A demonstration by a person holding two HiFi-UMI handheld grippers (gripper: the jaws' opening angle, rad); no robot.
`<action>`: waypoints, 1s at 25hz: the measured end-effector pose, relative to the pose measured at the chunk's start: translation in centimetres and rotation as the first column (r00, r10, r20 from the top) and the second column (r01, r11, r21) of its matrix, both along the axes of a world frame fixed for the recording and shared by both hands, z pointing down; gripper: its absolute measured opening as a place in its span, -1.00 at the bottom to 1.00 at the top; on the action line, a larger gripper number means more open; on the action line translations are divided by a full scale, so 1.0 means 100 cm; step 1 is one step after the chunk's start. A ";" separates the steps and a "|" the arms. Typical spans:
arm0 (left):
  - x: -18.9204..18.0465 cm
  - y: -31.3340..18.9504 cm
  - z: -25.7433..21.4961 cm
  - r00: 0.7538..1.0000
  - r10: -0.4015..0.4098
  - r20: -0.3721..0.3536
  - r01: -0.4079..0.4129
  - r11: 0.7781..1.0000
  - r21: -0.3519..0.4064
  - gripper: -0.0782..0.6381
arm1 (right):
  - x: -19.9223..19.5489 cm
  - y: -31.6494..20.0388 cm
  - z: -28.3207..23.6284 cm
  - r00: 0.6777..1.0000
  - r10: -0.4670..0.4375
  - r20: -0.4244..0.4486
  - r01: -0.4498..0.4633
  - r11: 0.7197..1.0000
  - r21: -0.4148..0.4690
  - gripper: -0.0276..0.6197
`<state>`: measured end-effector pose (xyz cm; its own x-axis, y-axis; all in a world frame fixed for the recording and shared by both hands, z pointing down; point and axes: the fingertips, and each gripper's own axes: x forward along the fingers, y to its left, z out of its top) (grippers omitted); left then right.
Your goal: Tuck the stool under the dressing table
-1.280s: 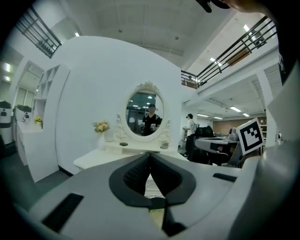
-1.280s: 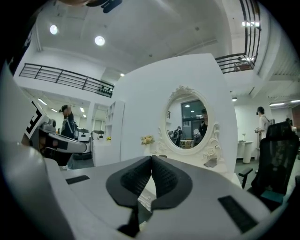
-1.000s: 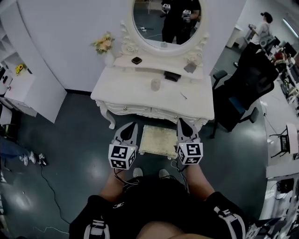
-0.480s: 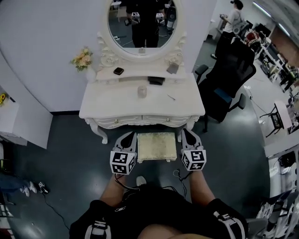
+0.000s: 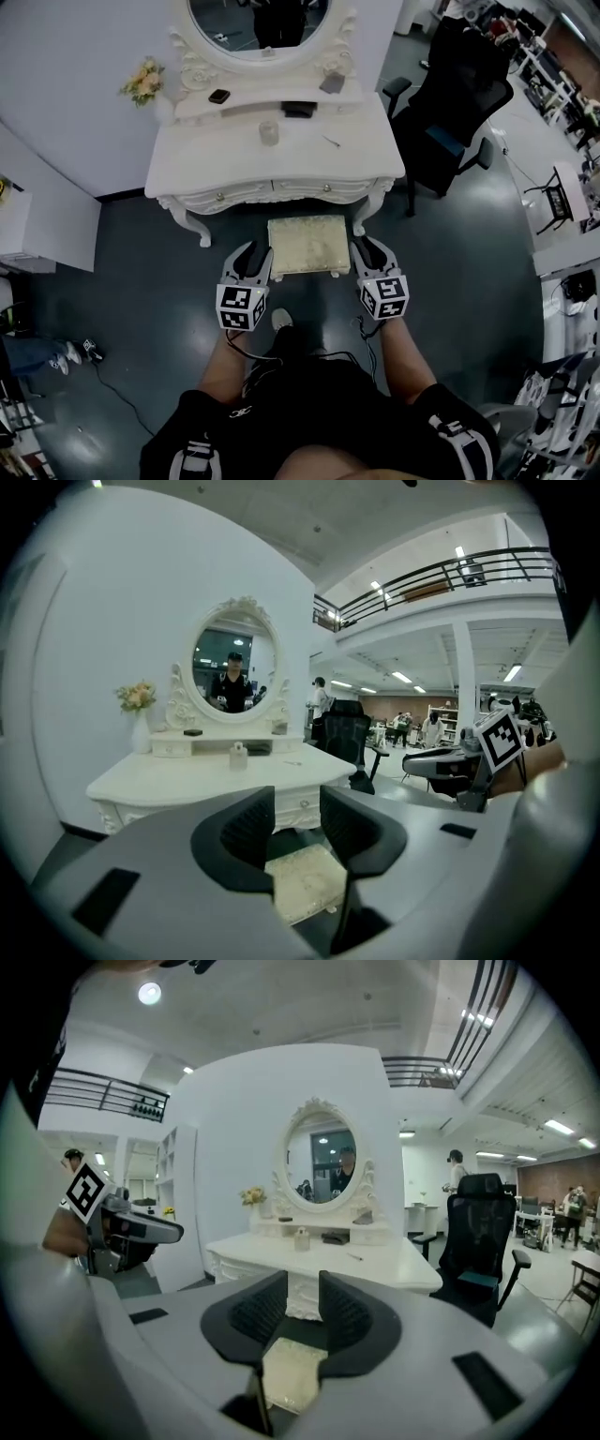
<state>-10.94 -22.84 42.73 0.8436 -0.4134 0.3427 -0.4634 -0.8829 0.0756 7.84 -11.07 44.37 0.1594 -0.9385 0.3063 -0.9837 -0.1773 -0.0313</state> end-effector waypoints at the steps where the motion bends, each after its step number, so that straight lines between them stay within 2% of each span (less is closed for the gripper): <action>1: -0.003 0.007 0.010 1.000 -0.004 0.012 0.004 1.000 -0.013 -0.36 | -0.002 0.006 0.011 1.000 -0.007 0.009 0.008 1.000 -0.018 -0.53; 4: -0.011 0.027 0.046 0.999 -0.002 0.054 0.004 0.999 -0.034 -0.27 | -0.005 0.021 0.047 0.999 -0.020 0.026 0.021 0.997 -0.070 -0.46; 7: -0.014 0.038 0.095 0.992 0.009 0.129 -0.003 0.999 -0.041 -0.26 | -0.004 0.027 0.092 0.998 -0.024 0.050 0.030 0.992 -0.122 -0.44; 10: -0.015 0.041 0.149 0.986 0.006 0.168 0.005 0.998 -0.065 -0.26 | -0.003 0.030 0.139 0.997 -0.032 0.066 0.043 0.985 -0.167 -0.43; 16: -0.013 0.030 0.261 0.972 0.004 0.233 0.023 0.994 -0.111 -0.26 | 0.005 0.027 0.241 0.996 -0.036 0.085 0.055 0.970 -0.237 -0.40; 21: -0.010 0.010 0.360 0.947 0.047 0.318 -0.006 0.992 -0.128 -0.22 | 0.023 0.013 0.338 0.995 -0.013 0.099 0.043 0.949 -0.311 -0.39; 25: 0.001 -0.004 0.435 0.930 0.090 0.357 -0.036 0.987 -0.156 -0.20 | 0.043 0.001 0.414 0.995 -0.018 0.094 0.052 0.927 -0.372 -0.33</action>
<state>-10.84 -23.24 86.23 0.6736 -0.2864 0.6813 -0.4269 -0.9033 0.0424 12.12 -10.99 85.79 0.0853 -0.7575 0.6473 -0.9858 -0.1587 -0.0558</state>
